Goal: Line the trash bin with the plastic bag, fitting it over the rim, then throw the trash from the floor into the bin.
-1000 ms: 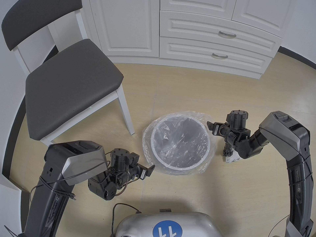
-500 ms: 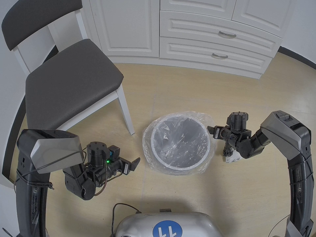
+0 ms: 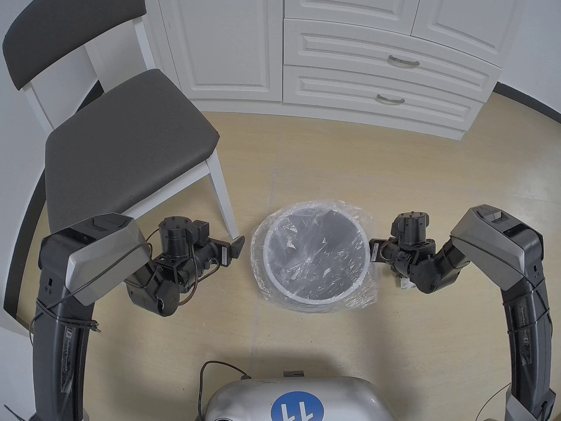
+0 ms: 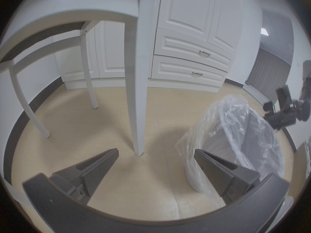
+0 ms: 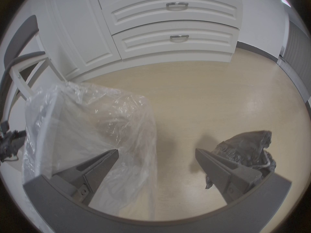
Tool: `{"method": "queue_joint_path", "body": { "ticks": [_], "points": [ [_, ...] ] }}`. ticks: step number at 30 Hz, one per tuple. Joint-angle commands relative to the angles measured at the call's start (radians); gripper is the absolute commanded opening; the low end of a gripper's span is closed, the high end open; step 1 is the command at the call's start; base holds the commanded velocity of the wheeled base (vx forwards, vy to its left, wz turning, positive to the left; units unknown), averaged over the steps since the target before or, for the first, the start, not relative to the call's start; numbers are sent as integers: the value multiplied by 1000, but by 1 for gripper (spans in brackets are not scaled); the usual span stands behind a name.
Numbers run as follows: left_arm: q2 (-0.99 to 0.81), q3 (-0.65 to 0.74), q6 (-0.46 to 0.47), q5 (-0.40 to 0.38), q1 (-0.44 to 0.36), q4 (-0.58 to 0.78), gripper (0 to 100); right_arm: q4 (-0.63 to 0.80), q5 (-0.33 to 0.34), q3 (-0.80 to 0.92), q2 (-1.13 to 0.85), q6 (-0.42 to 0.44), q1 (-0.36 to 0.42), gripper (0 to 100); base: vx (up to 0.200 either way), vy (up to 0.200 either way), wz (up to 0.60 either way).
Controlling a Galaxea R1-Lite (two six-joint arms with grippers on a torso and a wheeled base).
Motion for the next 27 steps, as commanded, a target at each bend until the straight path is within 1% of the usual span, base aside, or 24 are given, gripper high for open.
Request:
{"method": "queue_joint_path", "body": {
  "ticks": [1,2,6,11,19,24,27],
  "points": [
    [132,-180,-47,6,0,69,100,-4,1,2,56,1,28,100,0,0,0],
    [151,-215,-55,6,-2,86,100,-4,1,2,56,1,28,100,0,0,0],
    [189,-283,-59,5,-5,126,100,-4,1,0,58,1,25,100,0,0,0],
    [207,-320,-61,2,-20,130,100,-2,1,0,59,-2,19,100,0,0,0],
    [169,-306,-73,9,-17,123,100,0,1,3,64,-12,16,100,0,0,0],
    [72,-214,-72,5,6,117,100,-2,1,3,67,-25,15,100,0,0,0],
    [59,-200,-72,5,4,115,100,-2,0,5,66,-25,13,100,0,0,0]
  ]
}}
